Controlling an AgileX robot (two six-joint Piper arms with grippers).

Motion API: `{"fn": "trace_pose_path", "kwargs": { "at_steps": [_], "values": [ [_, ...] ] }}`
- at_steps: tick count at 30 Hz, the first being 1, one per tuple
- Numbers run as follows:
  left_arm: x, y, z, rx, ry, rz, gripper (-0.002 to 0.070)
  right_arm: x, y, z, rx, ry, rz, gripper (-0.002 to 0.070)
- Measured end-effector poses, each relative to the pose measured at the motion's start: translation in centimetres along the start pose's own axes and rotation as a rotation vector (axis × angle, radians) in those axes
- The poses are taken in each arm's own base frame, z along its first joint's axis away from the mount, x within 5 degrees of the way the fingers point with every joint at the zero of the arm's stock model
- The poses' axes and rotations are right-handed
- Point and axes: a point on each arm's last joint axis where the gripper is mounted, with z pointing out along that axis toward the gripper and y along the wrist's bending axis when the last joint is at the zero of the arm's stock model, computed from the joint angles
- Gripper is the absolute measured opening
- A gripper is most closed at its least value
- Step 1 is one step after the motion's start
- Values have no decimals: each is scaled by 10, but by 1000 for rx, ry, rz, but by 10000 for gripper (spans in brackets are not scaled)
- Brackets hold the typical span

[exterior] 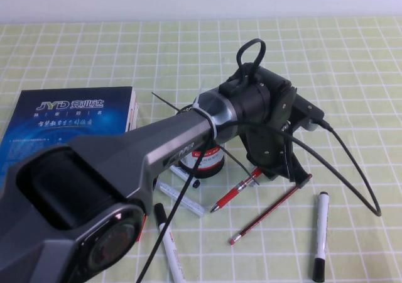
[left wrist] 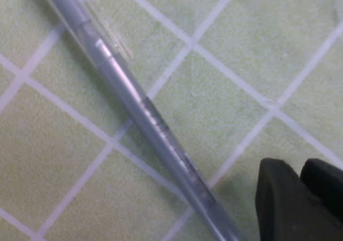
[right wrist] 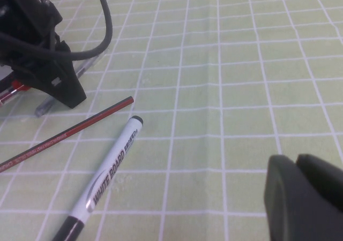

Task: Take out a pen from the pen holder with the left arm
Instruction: Place the pen on the table

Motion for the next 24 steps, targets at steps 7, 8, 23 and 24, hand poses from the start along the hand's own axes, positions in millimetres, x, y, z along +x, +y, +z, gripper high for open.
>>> {"fn": "trace_pose_path", "kwargs": {
  "at_steps": [7,8,23,24],
  "values": [
    [0,0,4,-1,4,30,42,0,0,0,0,0,0,-15],
    [0,0,4,-1,4,45,46,0,0,0,0,0,0,-15],
    [2,-2,-19,24,21,24,298,0,0,0,0,0,0,-15],
    [2,-2,-30,14,11,16,288,0,0,0,0,0,0,-15]
  ]
}}
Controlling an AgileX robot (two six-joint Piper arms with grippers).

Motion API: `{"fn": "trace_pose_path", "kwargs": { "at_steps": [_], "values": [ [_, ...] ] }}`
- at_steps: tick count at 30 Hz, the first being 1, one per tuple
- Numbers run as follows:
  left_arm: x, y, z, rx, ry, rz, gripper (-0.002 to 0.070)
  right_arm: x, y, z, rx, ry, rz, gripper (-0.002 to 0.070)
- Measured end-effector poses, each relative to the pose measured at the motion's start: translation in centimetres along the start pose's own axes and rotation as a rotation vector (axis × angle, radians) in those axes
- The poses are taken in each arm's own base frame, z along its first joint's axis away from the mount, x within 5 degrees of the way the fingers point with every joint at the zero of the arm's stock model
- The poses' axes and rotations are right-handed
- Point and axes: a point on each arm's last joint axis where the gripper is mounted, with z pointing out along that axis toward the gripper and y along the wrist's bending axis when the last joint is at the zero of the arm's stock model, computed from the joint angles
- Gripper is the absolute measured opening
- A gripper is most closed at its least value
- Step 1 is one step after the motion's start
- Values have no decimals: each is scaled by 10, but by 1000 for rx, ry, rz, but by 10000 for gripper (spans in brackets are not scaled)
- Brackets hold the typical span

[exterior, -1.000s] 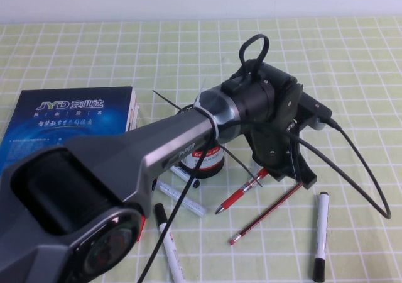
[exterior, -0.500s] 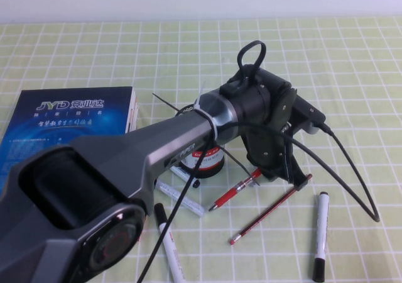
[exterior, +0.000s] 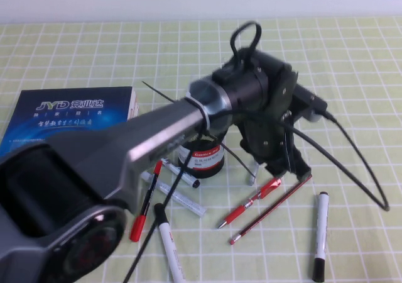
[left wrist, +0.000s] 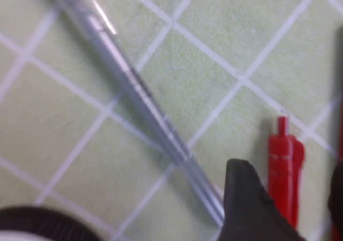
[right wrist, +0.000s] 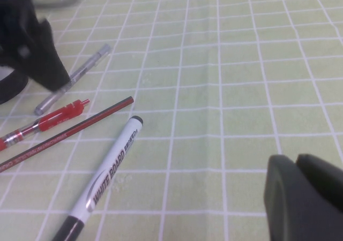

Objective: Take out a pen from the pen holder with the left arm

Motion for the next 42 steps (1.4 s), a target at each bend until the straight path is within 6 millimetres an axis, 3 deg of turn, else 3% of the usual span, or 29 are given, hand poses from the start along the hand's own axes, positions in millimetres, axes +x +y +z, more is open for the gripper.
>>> {"fn": "trace_pose_path", "kwargs": {
  "at_steps": [2,6,8,12,19,25,29,37,42],
  "values": [
    [-1,-2,-25,-10,-31,-7,244,0,0,0,0,0,0,-15],
    [0,-6,-85,-30,-150,-15,71,0,0,0,0,0,0,-15],
    [5,-8,-115,-43,-225,-12,29,0,0,0,0,0,0,-15],
    [20,-14,-162,-61,-370,-17,6,0,0,0,0,0,0,-15],
    [74,-18,-200,-136,-556,-69,0,0,0,0,0,0,0,-15],
    [138,-19,-223,-237,-701,-138,0,0,0,0,0,0,0,-15],
    [179,-23,-227,-247,-785,-207,0,0,0,0,0,0,0,-15],
    [249,-33,-211,-241,-868,-259,0,0,0,0,0,0,0,-15],
    [275,-35,-205,-247,-851,-292,0,0,0,0,0,0,0,-15]
  ]
}}
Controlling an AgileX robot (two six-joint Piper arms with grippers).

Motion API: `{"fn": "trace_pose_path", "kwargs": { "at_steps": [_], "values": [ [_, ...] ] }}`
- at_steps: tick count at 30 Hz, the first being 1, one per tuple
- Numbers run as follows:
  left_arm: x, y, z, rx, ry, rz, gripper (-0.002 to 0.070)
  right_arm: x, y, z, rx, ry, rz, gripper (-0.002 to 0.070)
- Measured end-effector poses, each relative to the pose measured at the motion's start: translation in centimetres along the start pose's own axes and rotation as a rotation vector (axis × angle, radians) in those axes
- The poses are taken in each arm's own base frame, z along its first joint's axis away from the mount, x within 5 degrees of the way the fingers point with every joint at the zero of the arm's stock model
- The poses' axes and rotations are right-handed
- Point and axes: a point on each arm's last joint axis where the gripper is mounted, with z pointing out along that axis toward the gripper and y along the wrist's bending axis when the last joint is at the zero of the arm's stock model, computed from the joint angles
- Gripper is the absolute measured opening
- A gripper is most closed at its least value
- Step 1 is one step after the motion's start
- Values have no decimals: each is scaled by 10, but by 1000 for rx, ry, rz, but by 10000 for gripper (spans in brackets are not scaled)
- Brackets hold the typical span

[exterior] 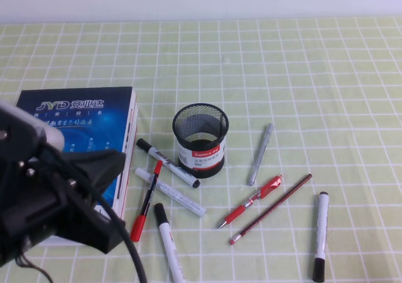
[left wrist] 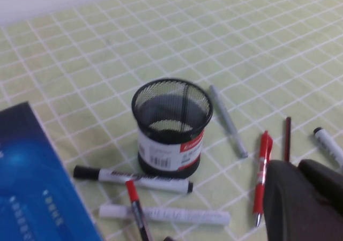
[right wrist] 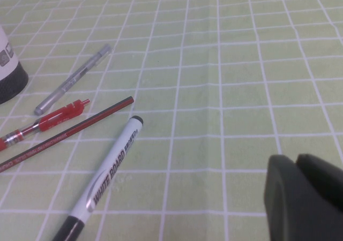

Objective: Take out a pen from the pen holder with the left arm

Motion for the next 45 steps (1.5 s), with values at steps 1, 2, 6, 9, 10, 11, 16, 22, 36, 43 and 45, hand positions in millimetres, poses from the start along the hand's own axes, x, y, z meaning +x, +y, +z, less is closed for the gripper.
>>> {"fn": "trace_pose_path", "kwargs": {
  "at_steps": [1,2,6,9,10,11,16,22,36,43,45],
  "values": [
    [1,1,-2,-8,10,-3,0,0,0,0,0,0,0,-15],
    [3,2,-2,-15,18,-4,0,0,0,0,0,0,0,-15],
    [5,3,-4,-27,30,-4,0,0,0,0,0,0,0,-15],
    [4,4,-4,-34,25,7,0,0,0,0,0,0,0,-15],
    [4,5,-4,-39,23,8,0,0,0,0,0,0,0,-15],
    [4,5,-4,-42,21,8,0,0,0,0,0,0,0,-15],
    [7,7,-7,-55,6,30,0,0,0,0,0,0,0,-15],
    [32,21,-22,-98,-58,-3,0,0,0,0,0,0,0,-15],
    [115,40,-61,-407,-420,-31,0,0,0,0,0,0,0,-15],
    [156,41,-52,-493,-420,-92,0,0,0,0,0,0,0,-15],
    [163,41,-49,-501,-400,-99,0,0,0,0,0,0,0,-15]
  ]
}}
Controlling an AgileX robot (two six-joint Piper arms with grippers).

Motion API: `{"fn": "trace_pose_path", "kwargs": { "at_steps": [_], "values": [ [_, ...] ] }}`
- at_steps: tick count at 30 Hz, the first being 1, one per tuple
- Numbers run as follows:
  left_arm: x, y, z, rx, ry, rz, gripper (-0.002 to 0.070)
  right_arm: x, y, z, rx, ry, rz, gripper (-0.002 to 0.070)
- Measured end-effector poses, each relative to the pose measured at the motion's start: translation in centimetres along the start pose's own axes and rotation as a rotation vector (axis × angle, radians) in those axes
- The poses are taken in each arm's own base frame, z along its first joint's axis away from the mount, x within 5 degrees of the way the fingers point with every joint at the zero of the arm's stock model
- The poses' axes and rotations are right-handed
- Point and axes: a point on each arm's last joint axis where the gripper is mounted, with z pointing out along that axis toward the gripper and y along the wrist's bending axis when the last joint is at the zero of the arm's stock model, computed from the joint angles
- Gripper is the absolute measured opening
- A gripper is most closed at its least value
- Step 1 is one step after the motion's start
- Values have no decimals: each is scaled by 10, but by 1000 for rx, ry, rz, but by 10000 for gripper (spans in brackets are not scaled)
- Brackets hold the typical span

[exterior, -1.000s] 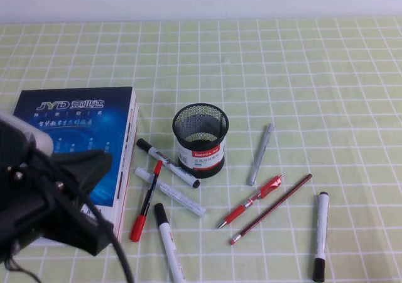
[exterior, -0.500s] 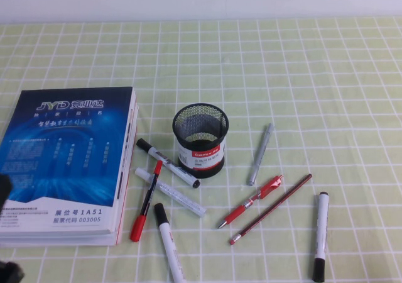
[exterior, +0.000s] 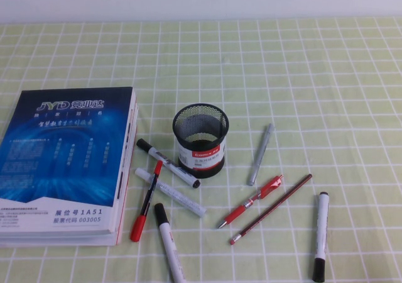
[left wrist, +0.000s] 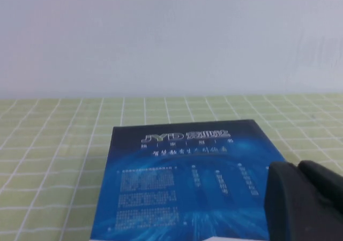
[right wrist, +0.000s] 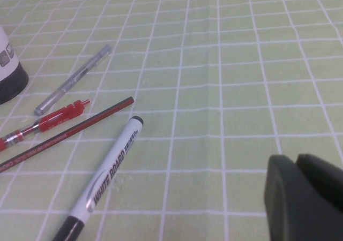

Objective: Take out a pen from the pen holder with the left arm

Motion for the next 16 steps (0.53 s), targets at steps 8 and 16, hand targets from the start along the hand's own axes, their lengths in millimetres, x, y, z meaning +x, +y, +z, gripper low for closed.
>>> {"fn": "trace_pose_path", "kwargs": {
  "at_steps": [8,16],
  "values": [
    [15,0,-1,-2,154,-8,0,0,0,0,0,0,0,-15],
    [28,0,-4,2,305,-1,0,0,0,0,0,0,0,-15]
  ]
}}
